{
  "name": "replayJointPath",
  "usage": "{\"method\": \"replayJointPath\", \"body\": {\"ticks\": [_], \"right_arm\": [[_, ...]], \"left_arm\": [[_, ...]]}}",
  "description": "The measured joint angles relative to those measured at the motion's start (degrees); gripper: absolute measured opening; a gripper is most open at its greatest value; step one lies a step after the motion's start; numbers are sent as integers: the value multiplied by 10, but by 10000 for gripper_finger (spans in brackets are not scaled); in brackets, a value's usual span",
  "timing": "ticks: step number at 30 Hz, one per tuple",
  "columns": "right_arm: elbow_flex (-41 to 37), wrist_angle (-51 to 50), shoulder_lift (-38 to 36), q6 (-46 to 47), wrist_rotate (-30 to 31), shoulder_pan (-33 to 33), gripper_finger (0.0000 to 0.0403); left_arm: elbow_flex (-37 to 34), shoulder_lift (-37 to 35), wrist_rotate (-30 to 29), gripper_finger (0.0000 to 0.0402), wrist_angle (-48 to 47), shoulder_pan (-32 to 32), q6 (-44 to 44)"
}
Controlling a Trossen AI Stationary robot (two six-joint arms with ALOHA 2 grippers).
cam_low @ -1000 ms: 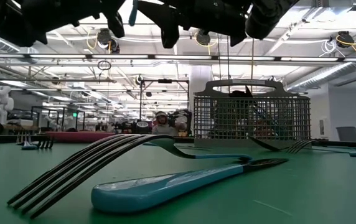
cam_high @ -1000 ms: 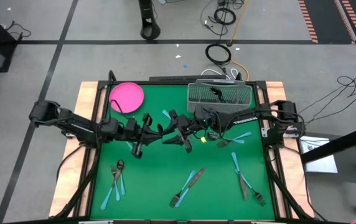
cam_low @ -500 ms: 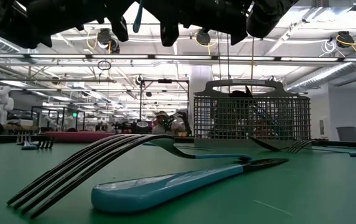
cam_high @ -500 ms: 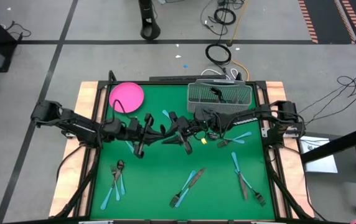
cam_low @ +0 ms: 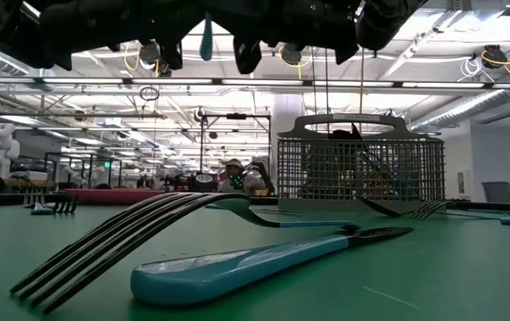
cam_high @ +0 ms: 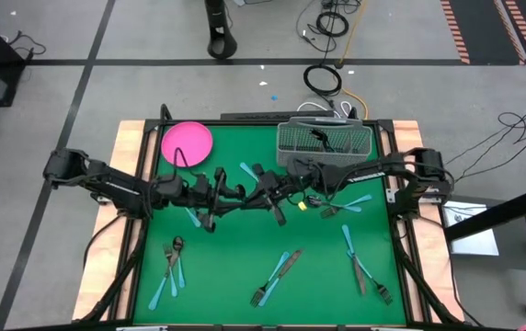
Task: Sort silverware
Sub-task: Put the top left black spoon into the cutlery rack with the other black spoons
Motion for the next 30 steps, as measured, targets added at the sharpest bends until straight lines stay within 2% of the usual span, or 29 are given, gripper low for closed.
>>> {"method": "replayJointPath", "body": {"ticks": [3,5,10,15,20,23,30], "right_arm": [[0,-69,-35,-27,11,-7,1],[0,-136,-67,-46,45,-13,1],[-21,-293,-163,-74,190,-30,1],[-139,-296,-293,-45,315,-67,0],[-264,-298,-412,12,506,-115,0],[-303,-297,-445,26,552,-131,0],[-316,-316,-451,23,631,-166,0]], "left_arm": [[0,-32,-2,143,-61,14,4],[0,-64,-2,161,-114,24,10],[0,-172,-24,185,-275,46,9],[-1,-269,-45,187,-412,40,10],[-40,-345,-57,187,-421,25,21],[-75,-376,-85,187,-401,23,23],[-172,-391,-92,187,-243,23,-17]]}}
